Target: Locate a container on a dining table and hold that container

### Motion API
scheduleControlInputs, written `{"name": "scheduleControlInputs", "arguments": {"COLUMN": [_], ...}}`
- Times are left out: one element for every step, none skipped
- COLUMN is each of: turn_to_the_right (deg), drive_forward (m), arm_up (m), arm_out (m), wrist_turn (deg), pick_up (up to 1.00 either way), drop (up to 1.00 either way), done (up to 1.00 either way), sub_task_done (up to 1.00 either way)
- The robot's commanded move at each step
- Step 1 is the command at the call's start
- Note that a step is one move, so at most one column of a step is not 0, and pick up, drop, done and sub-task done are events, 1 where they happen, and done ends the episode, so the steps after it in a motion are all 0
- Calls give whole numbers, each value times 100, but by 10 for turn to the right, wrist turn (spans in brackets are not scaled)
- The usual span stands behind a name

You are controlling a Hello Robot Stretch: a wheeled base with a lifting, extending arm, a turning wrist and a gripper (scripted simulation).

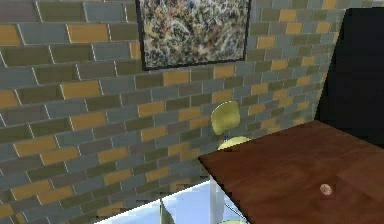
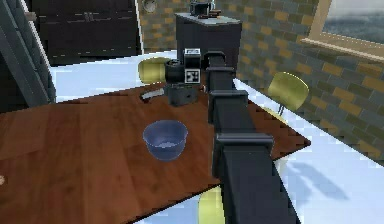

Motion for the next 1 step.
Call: {"name": "scheduleControlInputs", "arguments": {"turn_to_the_right": [0], "drive_forward": [0], "arm_up": [-26], "arm_out": [0], "wrist_turn": [0], "pick_up": [0], "drop": [0], "done": [0], "sub_task_done": [0]}}
